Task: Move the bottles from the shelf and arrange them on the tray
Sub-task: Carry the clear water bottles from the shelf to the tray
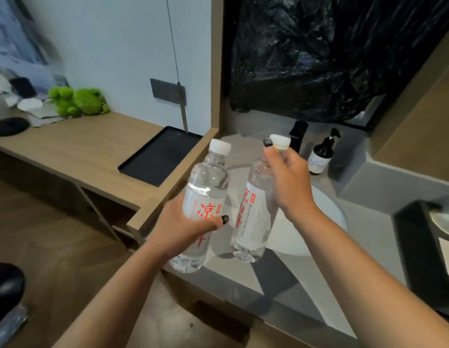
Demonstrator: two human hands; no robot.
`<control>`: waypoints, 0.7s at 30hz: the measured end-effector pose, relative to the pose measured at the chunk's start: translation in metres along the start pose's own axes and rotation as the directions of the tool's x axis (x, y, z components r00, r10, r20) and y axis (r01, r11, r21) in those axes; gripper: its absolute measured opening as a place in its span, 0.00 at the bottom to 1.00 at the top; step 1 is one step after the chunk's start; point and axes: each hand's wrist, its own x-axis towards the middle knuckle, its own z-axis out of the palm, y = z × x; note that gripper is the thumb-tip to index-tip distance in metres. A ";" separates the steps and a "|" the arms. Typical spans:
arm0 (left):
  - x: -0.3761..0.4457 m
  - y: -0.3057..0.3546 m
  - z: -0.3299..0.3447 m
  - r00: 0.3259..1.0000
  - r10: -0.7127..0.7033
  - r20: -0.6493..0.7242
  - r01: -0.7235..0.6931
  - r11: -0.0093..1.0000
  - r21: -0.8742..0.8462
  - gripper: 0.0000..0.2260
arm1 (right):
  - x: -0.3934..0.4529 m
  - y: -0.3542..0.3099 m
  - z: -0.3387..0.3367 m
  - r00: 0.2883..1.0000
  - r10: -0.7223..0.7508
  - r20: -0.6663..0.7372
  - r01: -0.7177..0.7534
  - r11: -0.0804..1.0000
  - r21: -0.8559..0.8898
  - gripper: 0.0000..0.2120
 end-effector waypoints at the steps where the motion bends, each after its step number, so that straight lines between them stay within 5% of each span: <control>1: 0.008 -0.004 -0.008 1.000 -0.006 0.001 0.006 1.000 -0.010 0.14 | 0.006 0.000 0.010 1.000 0.006 0.010 -0.006 1.000 -0.002 0.07; 7: 0.052 -0.020 -0.059 0.999 -0.030 0.037 0.033 0.997 -0.070 0.24 | 0.034 -0.001 0.073 0.997 0.047 0.061 -0.045 0.998 -0.042 0.12; 13: 0.100 -0.048 -0.116 0.999 -0.029 0.034 0.030 0.998 -0.048 0.15 | 0.051 0.002 0.148 0.996 0.084 0.035 -0.082 0.995 -0.053 0.11; 21: 0.167 -0.100 -0.230 0.983 0.058 0.173 -0.062 0.998 0.019 0.21 | 0.061 0.004 0.267 0.991 0.092 -0.093 -0.105 0.982 -0.154 0.10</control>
